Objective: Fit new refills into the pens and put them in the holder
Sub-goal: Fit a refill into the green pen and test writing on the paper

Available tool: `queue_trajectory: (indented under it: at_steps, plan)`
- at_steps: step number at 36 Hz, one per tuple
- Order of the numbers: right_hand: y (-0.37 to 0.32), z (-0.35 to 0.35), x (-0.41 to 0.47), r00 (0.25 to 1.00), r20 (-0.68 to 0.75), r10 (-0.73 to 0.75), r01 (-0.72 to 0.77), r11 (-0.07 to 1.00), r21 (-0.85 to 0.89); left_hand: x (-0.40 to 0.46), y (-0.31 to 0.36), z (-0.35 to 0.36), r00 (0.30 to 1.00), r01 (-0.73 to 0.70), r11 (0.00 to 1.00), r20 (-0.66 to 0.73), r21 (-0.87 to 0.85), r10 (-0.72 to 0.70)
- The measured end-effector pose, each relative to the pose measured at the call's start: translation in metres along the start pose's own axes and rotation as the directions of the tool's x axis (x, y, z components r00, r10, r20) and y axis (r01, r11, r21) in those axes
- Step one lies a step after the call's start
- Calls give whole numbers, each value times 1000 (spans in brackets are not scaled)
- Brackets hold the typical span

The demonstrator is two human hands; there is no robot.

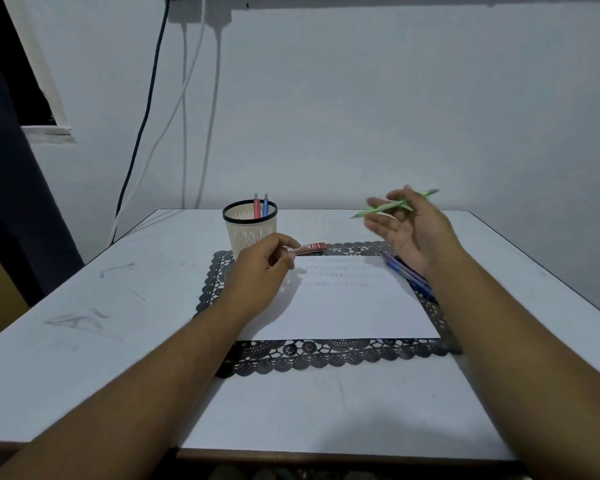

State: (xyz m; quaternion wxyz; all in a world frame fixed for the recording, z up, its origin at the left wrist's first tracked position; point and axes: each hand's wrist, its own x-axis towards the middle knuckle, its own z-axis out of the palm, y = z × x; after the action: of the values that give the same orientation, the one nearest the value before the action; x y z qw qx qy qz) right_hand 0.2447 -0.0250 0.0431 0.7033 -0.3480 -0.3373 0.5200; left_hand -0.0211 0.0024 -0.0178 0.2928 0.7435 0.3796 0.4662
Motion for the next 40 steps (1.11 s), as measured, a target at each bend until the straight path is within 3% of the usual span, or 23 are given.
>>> queue_trajectory:
  at_steps: [5,12,17,27,32,37,40]
  plan:
    - [-4,-30,10,986,-165,-40,7,981,-195,-1,-6,-1,992,56,971,97,234,-81]
    - [3,-32,11,998,-56,-24,11,976,-216,-5,-5,3,987,23,919,137,393,-83]
    - [15,-26,7,998,-70,0,-26,928,-373,-4,-10,3,980,-51,868,190,494,-51]
    - [25,-31,4,991,52,121,-77,853,-517,-5,-8,1,952,-182,828,307,531,13]
    - [36,-47,-11,972,143,188,-51,757,-651,-7,-8,3,903,-188,830,425,526,-65]
    - [38,-57,-22,978,120,172,-54,759,-649,-11,0,10,835,-253,727,524,638,-170]
    - [39,-59,-21,983,111,149,-41,756,-653,-11,0,10,824,-229,724,525,651,-211]
